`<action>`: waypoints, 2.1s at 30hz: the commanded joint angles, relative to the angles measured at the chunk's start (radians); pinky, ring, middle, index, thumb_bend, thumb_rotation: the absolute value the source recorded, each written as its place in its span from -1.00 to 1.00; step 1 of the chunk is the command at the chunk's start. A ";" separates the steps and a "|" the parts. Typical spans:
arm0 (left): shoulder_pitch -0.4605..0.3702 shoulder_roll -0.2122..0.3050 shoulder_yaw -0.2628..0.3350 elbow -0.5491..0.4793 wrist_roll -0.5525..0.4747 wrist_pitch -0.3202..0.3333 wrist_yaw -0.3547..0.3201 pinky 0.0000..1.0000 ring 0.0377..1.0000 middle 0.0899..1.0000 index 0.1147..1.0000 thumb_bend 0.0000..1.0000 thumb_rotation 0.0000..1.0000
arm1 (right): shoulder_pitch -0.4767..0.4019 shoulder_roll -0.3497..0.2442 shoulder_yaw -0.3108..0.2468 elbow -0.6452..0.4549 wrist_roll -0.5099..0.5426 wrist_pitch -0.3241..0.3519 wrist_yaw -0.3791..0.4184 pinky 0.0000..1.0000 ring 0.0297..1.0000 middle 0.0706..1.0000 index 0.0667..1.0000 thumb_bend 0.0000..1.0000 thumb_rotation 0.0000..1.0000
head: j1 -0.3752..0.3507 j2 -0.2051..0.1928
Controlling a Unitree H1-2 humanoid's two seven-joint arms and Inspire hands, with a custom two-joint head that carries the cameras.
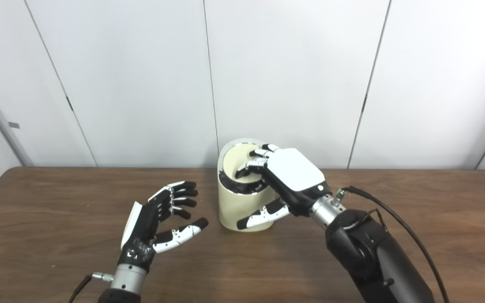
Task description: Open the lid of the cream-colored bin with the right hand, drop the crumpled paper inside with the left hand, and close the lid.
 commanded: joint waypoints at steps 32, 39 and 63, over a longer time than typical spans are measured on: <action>-0.027 0.002 -0.005 -0.050 0.020 -0.004 0.007 0.10 0.29 0.38 0.42 0.42 -0.75 | -0.025 -0.013 -0.035 -0.075 0.054 0.096 0.122 0.99 0.85 0.46 0.45 0.48 0.48 | -0.001 0.006; -0.030 -0.003 -0.002 -0.048 0.007 -0.007 0.002 0.09 0.28 0.38 0.42 0.42 -0.80 | -0.042 -0.004 -0.077 -0.088 0.071 0.078 0.073 1.00 0.82 0.44 0.45 0.46 0.45 | 0.000 0.008; -0.037 0.002 0.004 -0.071 0.022 0.021 0.003 0.10 0.28 0.38 0.41 0.44 -0.74 | 0.029 0.003 -0.209 -0.068 0.207 0.052 -0.036 0.52 0.74 0.83 0.80 0.70 -0.16 | -0.003 0.015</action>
